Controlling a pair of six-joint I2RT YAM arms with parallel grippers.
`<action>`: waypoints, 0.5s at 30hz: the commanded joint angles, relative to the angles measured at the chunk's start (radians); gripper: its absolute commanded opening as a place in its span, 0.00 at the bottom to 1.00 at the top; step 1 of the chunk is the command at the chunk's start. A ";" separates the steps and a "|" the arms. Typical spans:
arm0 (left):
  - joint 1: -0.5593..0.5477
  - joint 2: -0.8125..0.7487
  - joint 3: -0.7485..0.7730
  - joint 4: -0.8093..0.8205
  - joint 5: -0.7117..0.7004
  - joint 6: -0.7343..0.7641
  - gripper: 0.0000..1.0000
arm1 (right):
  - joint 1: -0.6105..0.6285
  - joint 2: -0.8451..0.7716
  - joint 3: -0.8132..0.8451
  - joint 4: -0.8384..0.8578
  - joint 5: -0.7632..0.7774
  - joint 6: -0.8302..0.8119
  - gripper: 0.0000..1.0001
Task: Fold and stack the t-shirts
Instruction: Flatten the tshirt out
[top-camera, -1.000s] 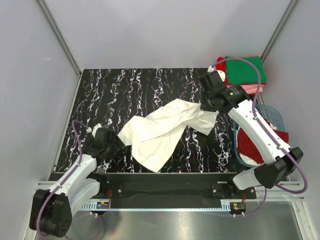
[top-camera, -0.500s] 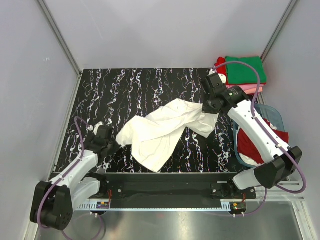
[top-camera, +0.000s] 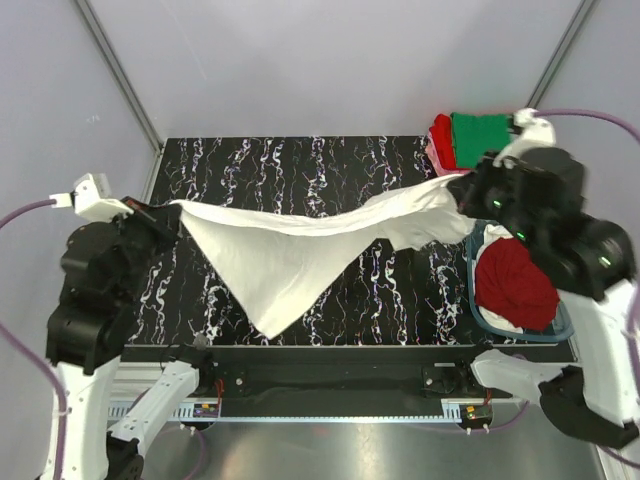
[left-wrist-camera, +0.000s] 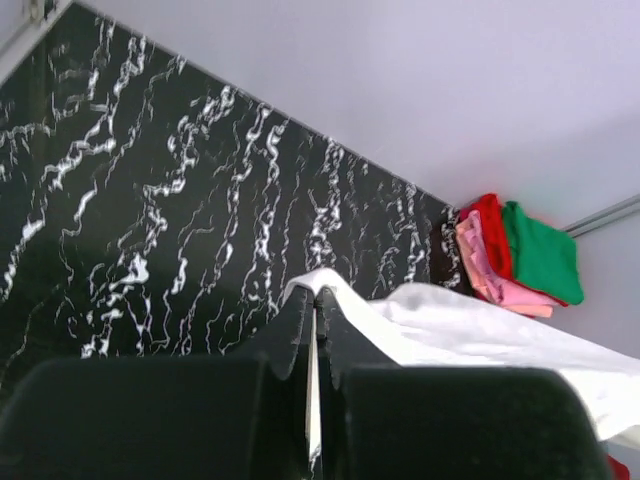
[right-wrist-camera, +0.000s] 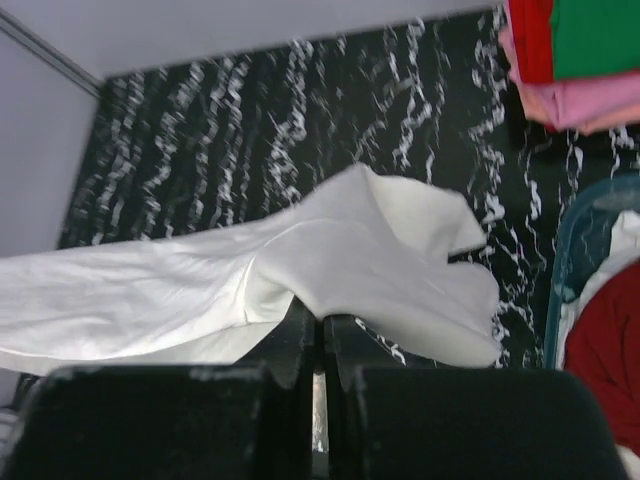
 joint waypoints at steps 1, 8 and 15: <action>0.000 -0.003 0.118 -0.108 0.045 0.110 0.00 | -0.005 -0.106 0.087 0.003 -0.073 -0.095 0.00; 0.000 -0.057 0.328 -0.120 0.086 0.227 0.00 | -0.005 -0.321 0.104 0.154 -0.147 -0.184 0.00; -0.002 -0.051 0.494 -0.140 0.048 0.302 0.00 | -0.005 -0.367 0.122 0.254 -0.237 -0.276 0.00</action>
